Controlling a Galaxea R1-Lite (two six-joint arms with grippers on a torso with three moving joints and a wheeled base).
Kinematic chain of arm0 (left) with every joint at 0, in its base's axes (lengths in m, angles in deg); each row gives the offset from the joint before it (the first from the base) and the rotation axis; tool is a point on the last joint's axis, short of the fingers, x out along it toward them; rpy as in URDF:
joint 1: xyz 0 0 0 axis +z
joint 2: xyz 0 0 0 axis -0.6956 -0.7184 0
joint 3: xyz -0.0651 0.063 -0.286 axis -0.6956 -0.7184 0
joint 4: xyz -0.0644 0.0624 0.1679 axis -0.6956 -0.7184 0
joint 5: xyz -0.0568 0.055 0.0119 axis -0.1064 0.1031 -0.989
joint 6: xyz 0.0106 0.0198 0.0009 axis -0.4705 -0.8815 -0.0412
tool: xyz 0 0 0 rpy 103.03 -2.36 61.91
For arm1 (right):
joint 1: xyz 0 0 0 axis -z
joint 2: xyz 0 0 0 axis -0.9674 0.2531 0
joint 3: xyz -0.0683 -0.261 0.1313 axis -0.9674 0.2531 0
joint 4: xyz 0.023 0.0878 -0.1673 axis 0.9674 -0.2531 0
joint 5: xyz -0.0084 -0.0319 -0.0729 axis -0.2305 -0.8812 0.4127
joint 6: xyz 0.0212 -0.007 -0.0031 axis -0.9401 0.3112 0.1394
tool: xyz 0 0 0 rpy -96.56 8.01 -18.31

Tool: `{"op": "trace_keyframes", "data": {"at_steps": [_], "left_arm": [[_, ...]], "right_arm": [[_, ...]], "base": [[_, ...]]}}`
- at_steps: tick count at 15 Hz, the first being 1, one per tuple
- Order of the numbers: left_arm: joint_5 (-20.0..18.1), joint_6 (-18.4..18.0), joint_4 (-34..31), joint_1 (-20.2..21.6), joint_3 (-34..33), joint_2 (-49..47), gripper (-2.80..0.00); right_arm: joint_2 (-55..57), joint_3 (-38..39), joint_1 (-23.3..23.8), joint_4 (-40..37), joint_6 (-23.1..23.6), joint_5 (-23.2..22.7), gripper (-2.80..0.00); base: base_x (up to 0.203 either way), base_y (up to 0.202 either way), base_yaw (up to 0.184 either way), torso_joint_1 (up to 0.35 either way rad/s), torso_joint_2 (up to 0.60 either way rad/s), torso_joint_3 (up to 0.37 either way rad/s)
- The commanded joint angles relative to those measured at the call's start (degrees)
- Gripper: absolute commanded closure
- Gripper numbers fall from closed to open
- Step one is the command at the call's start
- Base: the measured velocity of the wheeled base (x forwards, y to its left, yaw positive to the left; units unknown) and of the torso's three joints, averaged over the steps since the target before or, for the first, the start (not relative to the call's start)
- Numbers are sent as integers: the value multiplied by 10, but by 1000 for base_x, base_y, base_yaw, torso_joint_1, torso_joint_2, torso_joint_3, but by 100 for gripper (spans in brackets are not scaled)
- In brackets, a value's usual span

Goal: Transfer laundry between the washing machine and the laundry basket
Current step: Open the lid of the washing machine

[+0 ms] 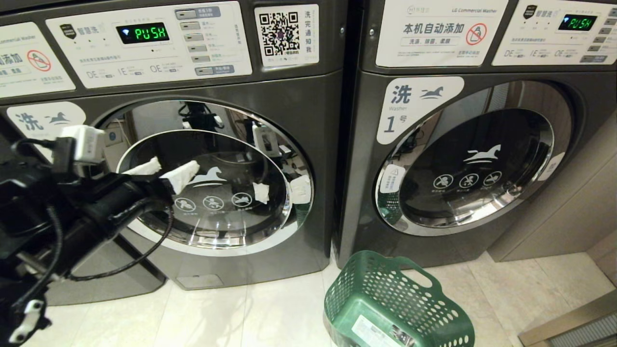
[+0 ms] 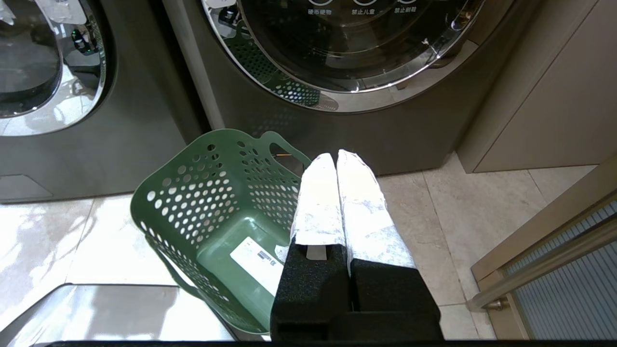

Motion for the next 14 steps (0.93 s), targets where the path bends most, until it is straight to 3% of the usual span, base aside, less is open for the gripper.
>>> {"op": "trace_keyframes", "data": {"at_steps": [1,3,6,7,10,14], "left_arm": [[15,9,-17,7,-24,115,-280],[4,20,-29,-21,-17,108,-280],[-68,29,-34,-117,-26,96,-280],[-110,44,-33,-148,-43,86,-280],[-156,53,3,-160,-57,-36,-280],[-166,8,112,-162,4,-245,-280]], "right_arm": [[0,0,-1,0,0,0,0],[0,0,-1,0,0,0,0],[0,0,-1,0,0,0,0],[0,0,0,0,0,0,0],[0,0,0,0,0,0,0],[0,0,-1,0,0,0,0]], "base": [[0,0,0,0,0,0],[0,0,0,0,0,0],[0,0,0,0,0,0],[0,0,0,0,0,0],[0,0,0,0,0,0],[0,0,0,0,0,0]]}}
